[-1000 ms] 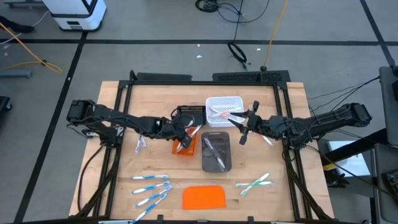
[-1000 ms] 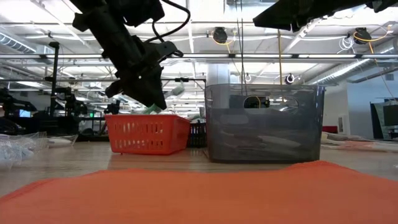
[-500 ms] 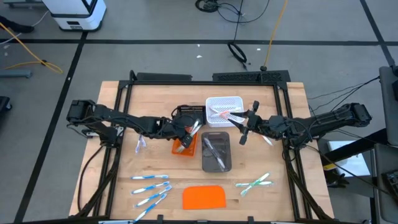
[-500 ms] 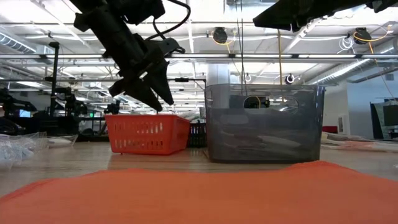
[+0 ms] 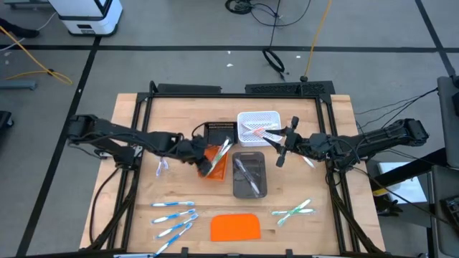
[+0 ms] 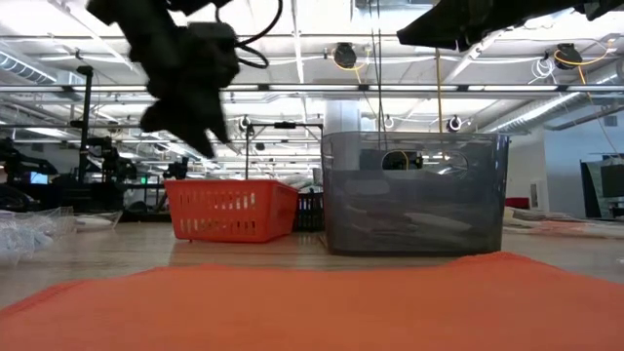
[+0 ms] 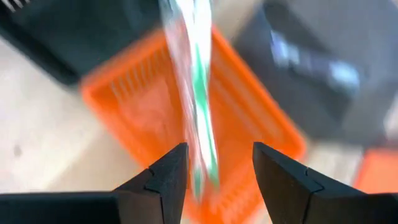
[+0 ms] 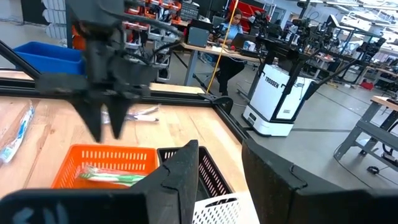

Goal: Pick & Place Toothbrushes
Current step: Put the blue toothbrush into the black bin

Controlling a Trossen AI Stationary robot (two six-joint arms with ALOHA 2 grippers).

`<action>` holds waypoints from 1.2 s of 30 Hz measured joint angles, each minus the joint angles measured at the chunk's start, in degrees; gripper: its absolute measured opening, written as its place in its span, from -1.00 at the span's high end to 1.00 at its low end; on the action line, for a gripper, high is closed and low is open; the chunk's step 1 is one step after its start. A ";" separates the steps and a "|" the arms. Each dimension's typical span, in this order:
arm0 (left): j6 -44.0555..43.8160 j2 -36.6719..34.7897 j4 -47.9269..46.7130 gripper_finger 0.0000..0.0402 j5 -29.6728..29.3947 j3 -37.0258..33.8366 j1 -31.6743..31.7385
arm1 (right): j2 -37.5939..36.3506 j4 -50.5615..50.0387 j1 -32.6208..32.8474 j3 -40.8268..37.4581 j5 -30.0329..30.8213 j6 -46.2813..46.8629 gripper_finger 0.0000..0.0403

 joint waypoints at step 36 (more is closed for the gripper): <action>-16.61 9.55 -12.09 0.10 4.19 -0.02 -31.61 | 0.00 -0.62 0.00 0.00 -0.01 1.19 0.42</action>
